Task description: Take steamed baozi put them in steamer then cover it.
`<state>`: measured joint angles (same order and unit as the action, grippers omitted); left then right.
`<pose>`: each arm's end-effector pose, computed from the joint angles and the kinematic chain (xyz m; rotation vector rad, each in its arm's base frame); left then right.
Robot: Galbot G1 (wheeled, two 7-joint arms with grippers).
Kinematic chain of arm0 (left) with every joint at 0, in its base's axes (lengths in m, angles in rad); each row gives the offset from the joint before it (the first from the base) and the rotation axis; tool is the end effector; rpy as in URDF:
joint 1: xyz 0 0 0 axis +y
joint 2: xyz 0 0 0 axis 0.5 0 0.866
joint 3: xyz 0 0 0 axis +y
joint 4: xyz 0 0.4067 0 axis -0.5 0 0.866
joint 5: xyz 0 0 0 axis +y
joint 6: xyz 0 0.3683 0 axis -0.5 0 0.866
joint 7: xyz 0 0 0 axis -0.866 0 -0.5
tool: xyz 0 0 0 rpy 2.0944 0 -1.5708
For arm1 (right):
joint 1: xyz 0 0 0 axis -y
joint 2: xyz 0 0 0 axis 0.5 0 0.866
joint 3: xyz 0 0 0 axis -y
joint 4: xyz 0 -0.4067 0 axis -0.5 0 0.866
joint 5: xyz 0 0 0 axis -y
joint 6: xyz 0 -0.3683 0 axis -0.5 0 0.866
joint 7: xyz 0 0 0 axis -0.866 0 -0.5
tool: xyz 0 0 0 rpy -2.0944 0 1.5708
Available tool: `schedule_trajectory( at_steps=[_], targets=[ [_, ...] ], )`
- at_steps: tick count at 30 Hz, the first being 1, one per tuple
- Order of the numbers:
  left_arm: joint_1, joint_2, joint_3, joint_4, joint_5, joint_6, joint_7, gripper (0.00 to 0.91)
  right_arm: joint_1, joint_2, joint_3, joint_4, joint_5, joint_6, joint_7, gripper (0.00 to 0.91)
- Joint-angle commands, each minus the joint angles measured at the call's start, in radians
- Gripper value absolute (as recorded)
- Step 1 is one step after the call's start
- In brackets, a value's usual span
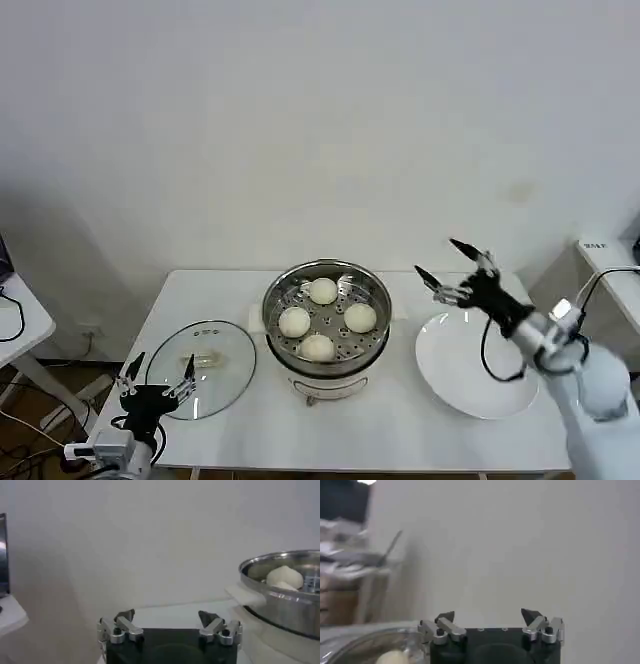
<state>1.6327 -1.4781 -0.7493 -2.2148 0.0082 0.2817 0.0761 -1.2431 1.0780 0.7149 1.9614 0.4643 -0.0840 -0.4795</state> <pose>0.1405 0.0828 -0.3075 0.1241 -2.9076 -0.2712 0.2882 -0.1831 -0.2653 -0.7357 2.9133 -0.1486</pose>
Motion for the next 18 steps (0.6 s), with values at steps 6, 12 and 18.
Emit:
schedule_trajectory(
  at_steps=[6, 12, 18],
  targets=[
    [0.001, 0.016, 0.0, 0.023, 0.071, -0.004, -0.035, 0.907, -0.447, 0.279, 0.133, 0.011, -0.086, 0.198, 0.246, 0.907],
    [0.009, 0.034, 0.023, 0.04, 0.242, -0.038, -0.052, 0.907, -0.459, 0.278, 0.125, -0.002, -0.089, 0.177, 0.266, 0.907],
    [0.019, 0.085, 0.068, 0.135, 0.611, -0.129, -0.101, 0.907, -0.417, 0.279, 0.109, 0.007, -0.081, 0.137, 0.307, 0.907]
  ],
)
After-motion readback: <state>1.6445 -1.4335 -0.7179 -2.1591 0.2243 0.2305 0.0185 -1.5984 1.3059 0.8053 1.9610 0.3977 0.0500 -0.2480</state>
